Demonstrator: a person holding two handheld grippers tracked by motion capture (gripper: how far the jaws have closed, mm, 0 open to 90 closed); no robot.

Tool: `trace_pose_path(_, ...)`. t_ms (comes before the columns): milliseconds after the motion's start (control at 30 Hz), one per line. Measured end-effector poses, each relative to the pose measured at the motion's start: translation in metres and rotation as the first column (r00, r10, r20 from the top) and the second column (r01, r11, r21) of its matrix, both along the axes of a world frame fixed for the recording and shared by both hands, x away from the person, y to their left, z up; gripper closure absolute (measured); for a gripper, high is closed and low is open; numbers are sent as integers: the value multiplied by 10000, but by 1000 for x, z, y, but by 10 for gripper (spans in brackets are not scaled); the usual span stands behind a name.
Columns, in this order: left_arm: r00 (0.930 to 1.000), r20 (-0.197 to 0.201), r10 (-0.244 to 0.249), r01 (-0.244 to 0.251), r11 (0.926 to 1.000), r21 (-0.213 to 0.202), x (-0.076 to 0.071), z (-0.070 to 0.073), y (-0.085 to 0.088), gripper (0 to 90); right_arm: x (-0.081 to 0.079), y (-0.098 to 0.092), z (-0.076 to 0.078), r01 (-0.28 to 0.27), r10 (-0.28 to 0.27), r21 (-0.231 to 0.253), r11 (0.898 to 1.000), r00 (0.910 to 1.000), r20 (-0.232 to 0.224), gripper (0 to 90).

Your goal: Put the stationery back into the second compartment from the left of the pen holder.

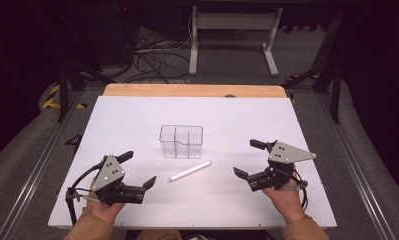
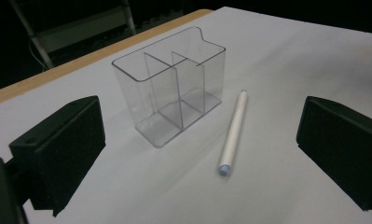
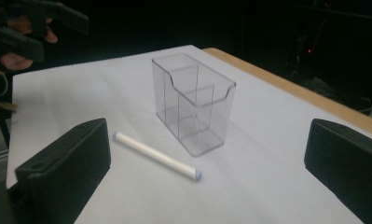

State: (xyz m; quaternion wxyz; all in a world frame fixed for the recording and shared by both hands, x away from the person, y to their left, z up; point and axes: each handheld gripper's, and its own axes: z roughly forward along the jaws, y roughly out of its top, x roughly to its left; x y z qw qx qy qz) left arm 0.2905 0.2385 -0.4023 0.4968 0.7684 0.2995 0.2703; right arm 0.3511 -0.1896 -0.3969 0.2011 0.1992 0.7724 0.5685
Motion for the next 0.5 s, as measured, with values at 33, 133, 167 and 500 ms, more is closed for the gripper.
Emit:
trace_pose_path(33, 9999, -43, -111, 111, 9999, 23, 1, 1, -2, 19, -1, -3, -5, 67, -67, 7, 10000, 9999, -97, 10)
trace_pose_path(133, 9990, -188, -399, 398, 9992, -44, 6, 5, -8, 19, -5, -11, -20, 320, -318, 53, 9995, 9989, -352, 10)
trace_pose_path(167, 9985, -278, -479, 477, 9988, -91, 8, 7, -10, 19, -5, -11, -20, 320, -318, 53, 9995, 9989, -352, 10)
trace_pose_path(500, 9846, -1244, -1232, 1186, 9920, -437, 22, 12, -25, 22, -12, -25, -48, 589, -549, 492, 9971, 9954, -786, 9)
